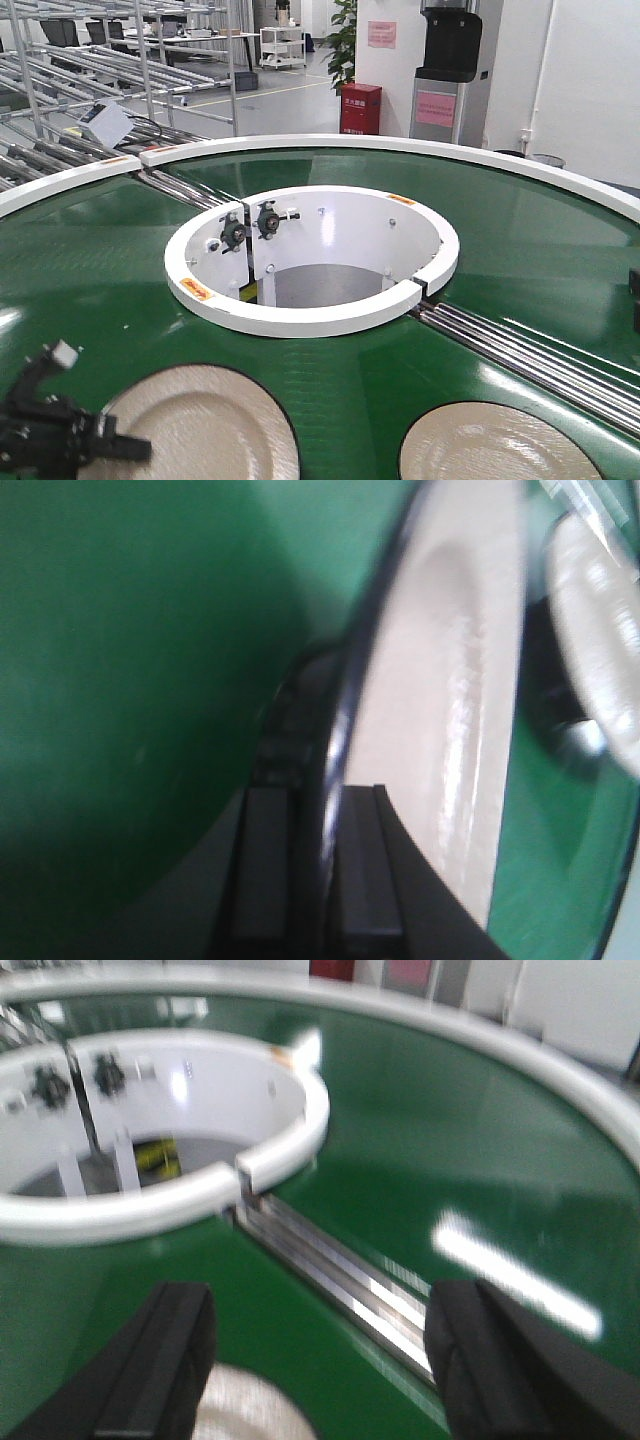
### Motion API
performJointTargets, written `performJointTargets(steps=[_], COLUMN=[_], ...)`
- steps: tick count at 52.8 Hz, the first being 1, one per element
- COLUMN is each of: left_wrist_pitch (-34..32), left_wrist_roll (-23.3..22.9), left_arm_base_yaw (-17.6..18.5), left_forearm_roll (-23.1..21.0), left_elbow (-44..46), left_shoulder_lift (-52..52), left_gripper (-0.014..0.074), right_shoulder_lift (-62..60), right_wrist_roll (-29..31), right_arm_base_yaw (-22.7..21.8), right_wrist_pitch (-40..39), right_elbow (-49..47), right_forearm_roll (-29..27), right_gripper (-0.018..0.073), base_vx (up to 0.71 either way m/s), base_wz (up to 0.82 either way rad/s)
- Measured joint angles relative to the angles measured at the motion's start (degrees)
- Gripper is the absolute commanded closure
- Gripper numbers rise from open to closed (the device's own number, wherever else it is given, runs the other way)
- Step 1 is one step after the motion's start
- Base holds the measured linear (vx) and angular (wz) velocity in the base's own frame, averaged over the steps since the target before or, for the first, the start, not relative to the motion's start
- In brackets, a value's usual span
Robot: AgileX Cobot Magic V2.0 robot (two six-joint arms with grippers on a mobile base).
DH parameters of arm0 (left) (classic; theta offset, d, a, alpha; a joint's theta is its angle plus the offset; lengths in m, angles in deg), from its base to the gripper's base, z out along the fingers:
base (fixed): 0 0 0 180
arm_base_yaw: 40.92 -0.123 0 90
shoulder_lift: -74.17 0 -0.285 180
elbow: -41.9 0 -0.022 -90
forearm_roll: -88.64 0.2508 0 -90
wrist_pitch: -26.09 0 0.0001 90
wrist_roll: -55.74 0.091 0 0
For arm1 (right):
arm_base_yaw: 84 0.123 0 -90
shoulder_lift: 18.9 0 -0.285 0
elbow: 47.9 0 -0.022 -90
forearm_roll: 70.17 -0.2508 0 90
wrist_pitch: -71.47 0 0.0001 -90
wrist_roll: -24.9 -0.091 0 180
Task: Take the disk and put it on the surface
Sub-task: 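Reach the left gripper to the rim of the nearer cream plate and grasp, then grasp the rim of the other cream plate with the right gripper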
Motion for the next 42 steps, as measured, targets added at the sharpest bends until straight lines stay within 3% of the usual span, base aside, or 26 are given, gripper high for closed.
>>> performJointTargets(steps=[11,23,30,34,42], left_wrist_pitch=[3.7,7.9,8.9,8.9,8.9], left_wrist_roll=[-3.5,-4.2,-4.2,-4.2,-4.2], left_arm_base_yaw=[-2.3,-2.3,-2.3,-2.3,-2.3], left_forearm_roll=[-1.7,-2.2,-1.3,-0.6,-0.4], left_elbow=[7.2,10.1,10.1,10.1,10.1], left_shoulder_lift=[-10.7,-16.0,-16.3,-16.3,-16.3], left_gripper=[0.0604,0.0604,0.0604,0.0604,0.0604], right_shoulder_lift=[7.5,21.7,29.0,32.5,36.9], right_wrist_roll=[-0.7,11.4,16.2,18.2,23.3], right_arm_base_yaw=[0.0,0.0,-1.1,-4.3,-15.5], right_wrist_pitch=[16.5,26.5,28.7,29.9,30.2], right_elbow=[-9.0,-13.4,-13.6,-13.6,-13.6], right_forearm_roll=[-4.1,-17.8,-22.2,-24.6,-31.6], right_gripper=[0.0148,0.015,0.015,0.015,0.015], base_vx=[0.0,0.0,0.0,0.0,0.0], base_wz=[0.0,0.0,0.0,0.0,0.0])
